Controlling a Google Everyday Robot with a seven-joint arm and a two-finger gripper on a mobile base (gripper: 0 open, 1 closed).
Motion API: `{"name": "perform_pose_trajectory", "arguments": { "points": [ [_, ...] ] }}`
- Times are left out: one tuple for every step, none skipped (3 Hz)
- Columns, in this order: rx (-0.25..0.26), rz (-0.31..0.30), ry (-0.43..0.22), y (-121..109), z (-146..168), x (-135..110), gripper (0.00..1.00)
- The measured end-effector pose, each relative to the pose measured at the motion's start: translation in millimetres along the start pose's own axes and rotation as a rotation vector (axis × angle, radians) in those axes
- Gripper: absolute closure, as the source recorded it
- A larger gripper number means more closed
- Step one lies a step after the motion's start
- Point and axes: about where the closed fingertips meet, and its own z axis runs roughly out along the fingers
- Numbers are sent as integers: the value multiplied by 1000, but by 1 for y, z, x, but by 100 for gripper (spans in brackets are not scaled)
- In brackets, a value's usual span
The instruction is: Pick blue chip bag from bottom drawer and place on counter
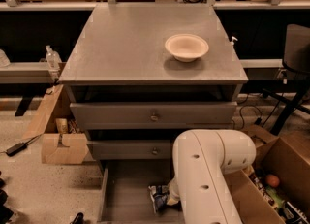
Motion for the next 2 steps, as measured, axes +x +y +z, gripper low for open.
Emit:
{"name": "perform_pose_trajectory", "arguments": {
  "points": [
    [-2,1,-1,1,0,0,73],
    [-5,1,-1,3,1,0,96]
  ]
}}
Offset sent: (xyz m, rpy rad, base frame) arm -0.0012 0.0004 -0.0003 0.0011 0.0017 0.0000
